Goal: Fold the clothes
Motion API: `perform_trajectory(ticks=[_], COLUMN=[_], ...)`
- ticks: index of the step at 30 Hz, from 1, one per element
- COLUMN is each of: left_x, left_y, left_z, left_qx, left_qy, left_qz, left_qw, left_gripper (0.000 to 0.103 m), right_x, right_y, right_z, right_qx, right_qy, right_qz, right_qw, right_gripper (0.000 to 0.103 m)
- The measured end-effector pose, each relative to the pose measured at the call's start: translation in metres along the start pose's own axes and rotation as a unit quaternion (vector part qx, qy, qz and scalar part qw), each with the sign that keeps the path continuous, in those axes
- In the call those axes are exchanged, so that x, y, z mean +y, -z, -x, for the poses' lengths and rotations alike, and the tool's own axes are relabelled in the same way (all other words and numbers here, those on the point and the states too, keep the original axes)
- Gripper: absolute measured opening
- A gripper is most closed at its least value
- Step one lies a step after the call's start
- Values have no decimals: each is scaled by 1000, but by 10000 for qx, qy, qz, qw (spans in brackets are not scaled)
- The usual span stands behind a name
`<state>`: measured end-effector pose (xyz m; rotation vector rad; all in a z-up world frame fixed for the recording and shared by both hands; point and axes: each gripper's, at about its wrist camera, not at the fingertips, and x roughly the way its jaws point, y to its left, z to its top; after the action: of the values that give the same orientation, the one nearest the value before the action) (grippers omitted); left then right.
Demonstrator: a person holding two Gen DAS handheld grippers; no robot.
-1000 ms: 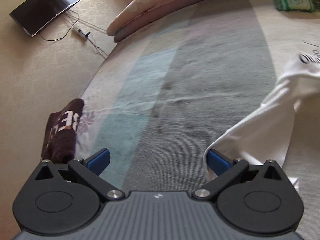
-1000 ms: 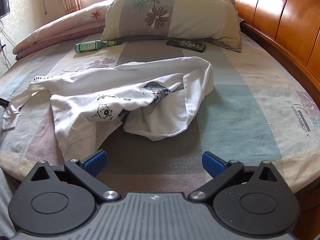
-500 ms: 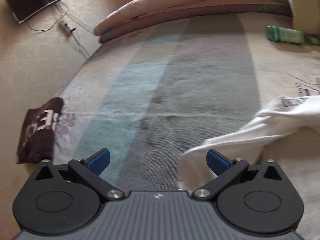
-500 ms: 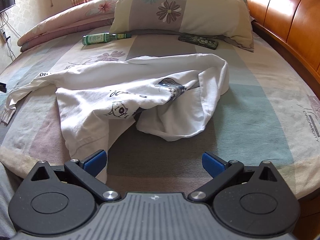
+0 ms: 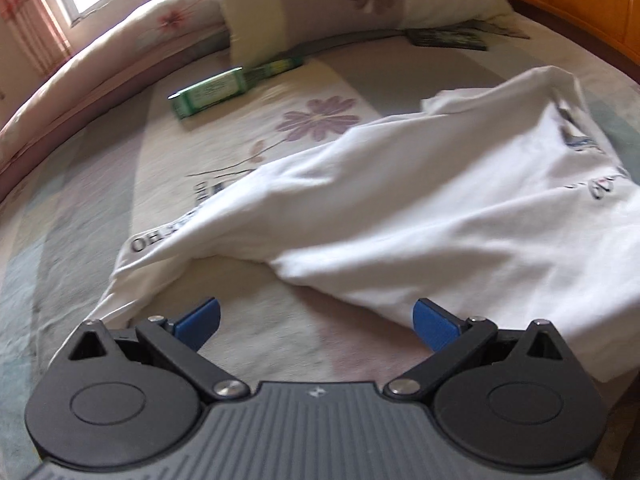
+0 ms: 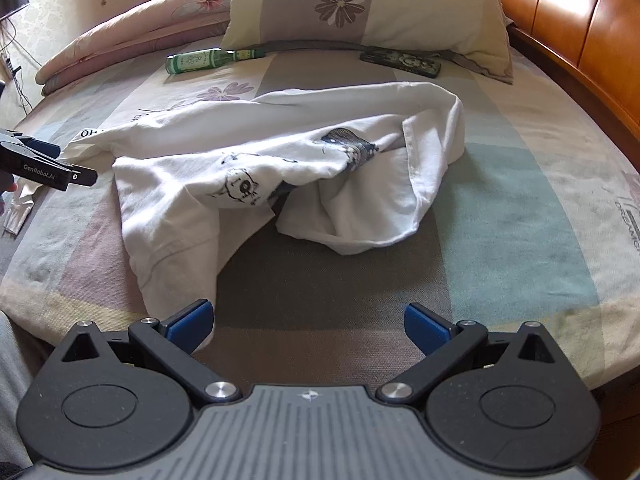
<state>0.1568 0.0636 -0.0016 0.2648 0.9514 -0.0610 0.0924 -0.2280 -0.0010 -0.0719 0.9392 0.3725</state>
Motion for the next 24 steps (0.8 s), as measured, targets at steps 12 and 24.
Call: perform_trajectory(ticks=[12,24], left_x=[-127,-159], left_y=[-39,-28], left_z=[55,11], left_qx=[-788,-488], left_qy=[1124,301], left_qz=[-1055,-1392], left_qw=[9849,9886], left_gripper=[102,103], right_x=[-36,-40], right_y=[-7,4], right_z=[-54,-76], right_qx=[188,237], right_qy=[462,400], right_qz=[-215,-35], right_qw=[9985,9989], right_gripper=[103,103])
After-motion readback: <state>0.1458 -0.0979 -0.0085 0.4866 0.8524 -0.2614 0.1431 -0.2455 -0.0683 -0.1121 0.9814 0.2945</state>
